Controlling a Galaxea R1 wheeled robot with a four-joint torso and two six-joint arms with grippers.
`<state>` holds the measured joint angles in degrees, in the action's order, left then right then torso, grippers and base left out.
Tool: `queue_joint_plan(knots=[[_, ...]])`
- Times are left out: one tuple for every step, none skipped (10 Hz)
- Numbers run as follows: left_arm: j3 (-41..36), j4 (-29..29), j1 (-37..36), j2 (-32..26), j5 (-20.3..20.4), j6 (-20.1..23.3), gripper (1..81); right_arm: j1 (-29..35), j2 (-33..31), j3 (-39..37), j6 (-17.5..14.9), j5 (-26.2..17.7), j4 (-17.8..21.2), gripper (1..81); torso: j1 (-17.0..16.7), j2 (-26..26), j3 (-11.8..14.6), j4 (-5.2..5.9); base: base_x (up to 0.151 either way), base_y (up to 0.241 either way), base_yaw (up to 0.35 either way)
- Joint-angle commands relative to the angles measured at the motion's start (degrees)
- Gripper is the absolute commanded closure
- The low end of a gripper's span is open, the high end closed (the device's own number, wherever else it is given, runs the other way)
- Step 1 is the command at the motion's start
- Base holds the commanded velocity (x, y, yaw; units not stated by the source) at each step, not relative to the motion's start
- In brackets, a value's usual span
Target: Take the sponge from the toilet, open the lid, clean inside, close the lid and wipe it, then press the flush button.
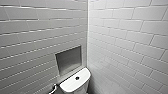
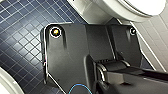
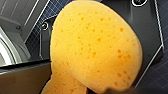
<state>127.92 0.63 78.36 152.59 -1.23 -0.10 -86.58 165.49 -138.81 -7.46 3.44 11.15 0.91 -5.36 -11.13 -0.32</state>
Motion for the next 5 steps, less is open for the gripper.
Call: queue_joint_plan(knots=[[11.92,1.12,1.93,9.58,-1.32,0.27,81.1,1.97,2.50,-3.56,0.08,-3.70,0.54,81.1,0.00,0.00,0.00,0.00,0.000,0.000,0.000],[14.81,1.21,2.54,12.12,-1.32,0.27,81.1,1.89,3.64,-5.75,0.08,-3.70,0.62,81.1,0.00,-0.02,0.00,0.00,0.000,0.000,0.000],[17.16,1.13,2.81,14.12,-1.41,0.27,81.1,1.71,4.35,-6.97,0.08,-3.70,0.71,81.1,-0.02,-0.02,0.02,0.00,0.000,0.000,0.000],[20.40,1.12,3.42,16.67,-1.41,0.27,81.1,1.53,4.79,-7.86,0.08,-3.70,0.71,81.1,-0.02,-0.02,0.02,0.00,0.000,0.000,0.000],[23.85,1.04,3.51,19.31,-1.41,0.19,81.1,1.45,5.05,-8.22,0.08,-3.70,0.71,81.1,-0.02,-0.02,0.02,0.00,0.000,0.000,0.000]])
